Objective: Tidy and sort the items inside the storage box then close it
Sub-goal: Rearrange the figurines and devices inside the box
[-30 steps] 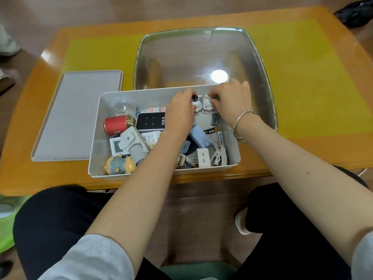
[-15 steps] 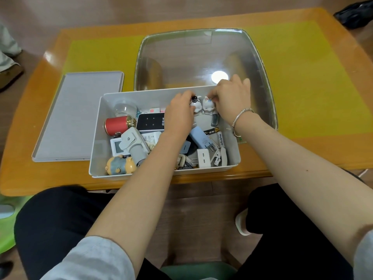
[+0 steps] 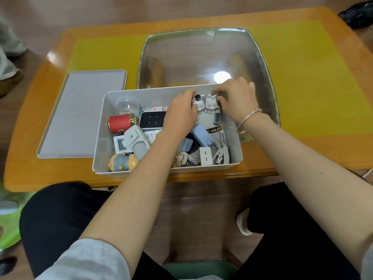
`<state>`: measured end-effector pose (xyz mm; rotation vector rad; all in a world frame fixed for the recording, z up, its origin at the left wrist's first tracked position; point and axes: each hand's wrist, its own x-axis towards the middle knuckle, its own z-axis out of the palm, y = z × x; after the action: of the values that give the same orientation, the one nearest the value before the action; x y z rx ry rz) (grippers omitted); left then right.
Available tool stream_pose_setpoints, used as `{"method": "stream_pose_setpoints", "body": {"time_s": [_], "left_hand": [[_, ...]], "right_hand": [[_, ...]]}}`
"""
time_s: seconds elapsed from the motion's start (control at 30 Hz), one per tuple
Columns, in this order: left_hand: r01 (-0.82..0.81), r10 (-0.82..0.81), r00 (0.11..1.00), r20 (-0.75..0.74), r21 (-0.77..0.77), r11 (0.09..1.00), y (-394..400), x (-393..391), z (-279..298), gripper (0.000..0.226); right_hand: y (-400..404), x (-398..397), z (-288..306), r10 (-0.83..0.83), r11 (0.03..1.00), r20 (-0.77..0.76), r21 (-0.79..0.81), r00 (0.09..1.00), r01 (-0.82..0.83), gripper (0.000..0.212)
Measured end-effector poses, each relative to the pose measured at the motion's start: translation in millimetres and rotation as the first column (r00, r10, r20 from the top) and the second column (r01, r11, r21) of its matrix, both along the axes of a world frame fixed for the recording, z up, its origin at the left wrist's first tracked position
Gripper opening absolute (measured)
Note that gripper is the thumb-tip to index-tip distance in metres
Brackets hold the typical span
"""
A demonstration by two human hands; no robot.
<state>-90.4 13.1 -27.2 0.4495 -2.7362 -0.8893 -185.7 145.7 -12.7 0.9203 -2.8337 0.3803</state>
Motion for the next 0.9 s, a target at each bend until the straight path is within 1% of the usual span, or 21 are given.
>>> {"method": "stream_pose_setpoints", "body": {"time_s": [0.07,0.13,0.2,0.27,0.33,0.4,0.6,0.77,0.9], "left_hand": [[-0.027,0.027,0.998,-0.056,-0.011,1.000,2,6,1,0.030],[-0.031,0.030,0.994,-0.106,-0.009,0.999,6,11,2,0.025],[0.074,-0.077,0.995,-0.063,-0.047,0.996,12,15,3,0.025],[0.227,-0.223,0.974,0.044,-0.120,0.967,18,14,1,0.030],[0.330,-0.302,0.939,0.168,-0.182,0.926,24,11,-3,0.035],[0.389,-0.325,0.904,0.278,-0.219,0.895,28,6,-7,0.038],[0.454,-0.325,0.844,0.426,-0.244,0.857,31,-7,-14,0.043],[0.440,-0.320,0.839,0.440,-0.202,0.875,31,-4,-16,0.043],[0.429,-0.308,0.847,0.434,-0.212,0.878,25,1,-14,0.040]], "right_hand": [[7,1,-2,0.028,0.994,0.065,-0.105,0.997,-0.021,0.022],[13,4,-3,0.069,0.962,0.148,-0.271,0.987,-0.027,0.023],[16,8,-4,0.070,0.927,0.186,-0.374,0.980,0.005,0.025],[15,11,-5,0.049,0.908,0.194,-0.416,0.980,0.037,0.026],[14,11,-6,0.023,0.898,0.207,-0.435,0.978,0.071,0.025],[14,11,-5,0.011,0.899,0.226,-0.430,0.974,0.089,0.024],[13,12,-5,0.016,0.909,0.230,-0.409,0.973,0.082,0.023],[13,12,-6,0.012,0.907,0.240,-0.410,0.971,0.090,0.021],[13,12,-6,0.017,0.909,0.230,-0.409,0.973,0.081,0.021]]}}
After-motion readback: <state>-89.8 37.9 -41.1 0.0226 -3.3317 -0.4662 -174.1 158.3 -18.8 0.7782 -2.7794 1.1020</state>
